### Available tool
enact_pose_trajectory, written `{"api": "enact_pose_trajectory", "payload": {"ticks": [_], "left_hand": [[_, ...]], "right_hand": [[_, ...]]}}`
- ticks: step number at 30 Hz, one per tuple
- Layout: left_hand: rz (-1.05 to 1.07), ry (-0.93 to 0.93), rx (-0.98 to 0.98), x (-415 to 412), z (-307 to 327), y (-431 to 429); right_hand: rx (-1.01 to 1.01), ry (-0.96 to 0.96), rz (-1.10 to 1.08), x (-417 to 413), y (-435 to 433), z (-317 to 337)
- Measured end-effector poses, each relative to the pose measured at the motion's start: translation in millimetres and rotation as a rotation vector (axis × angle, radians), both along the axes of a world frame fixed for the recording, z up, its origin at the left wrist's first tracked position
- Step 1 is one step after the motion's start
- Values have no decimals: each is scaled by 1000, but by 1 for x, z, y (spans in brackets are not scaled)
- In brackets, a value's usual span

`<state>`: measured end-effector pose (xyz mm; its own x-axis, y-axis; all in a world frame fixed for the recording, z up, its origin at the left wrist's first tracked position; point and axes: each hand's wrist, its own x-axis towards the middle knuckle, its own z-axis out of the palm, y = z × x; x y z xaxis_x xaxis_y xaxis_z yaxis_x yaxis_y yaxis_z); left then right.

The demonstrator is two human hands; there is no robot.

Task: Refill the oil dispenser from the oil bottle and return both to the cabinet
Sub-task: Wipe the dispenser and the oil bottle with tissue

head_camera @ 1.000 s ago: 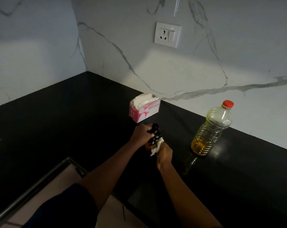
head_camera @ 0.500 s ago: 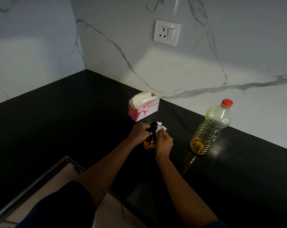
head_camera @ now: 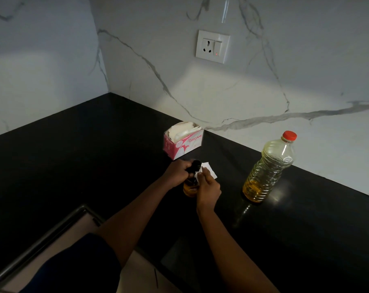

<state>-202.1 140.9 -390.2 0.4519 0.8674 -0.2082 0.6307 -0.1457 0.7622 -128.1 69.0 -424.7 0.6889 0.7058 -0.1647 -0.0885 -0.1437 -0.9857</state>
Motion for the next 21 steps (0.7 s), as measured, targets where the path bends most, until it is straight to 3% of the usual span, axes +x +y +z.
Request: {"api": "enact_pose_trajectory", "payload": {"ticks": [10, 15, 21], "left_hand": [[2, 30, -52, 2, 2, 8], [64, 9, 38, 5, -3, 6], [173, 29, 191, 9, -15, 2]], "right_hand": [[17, 88, 257, 29, 19, 7], [70, 154, 188, 22, 7, 8], [1, -16, -88, -2, -4, -2]]}}
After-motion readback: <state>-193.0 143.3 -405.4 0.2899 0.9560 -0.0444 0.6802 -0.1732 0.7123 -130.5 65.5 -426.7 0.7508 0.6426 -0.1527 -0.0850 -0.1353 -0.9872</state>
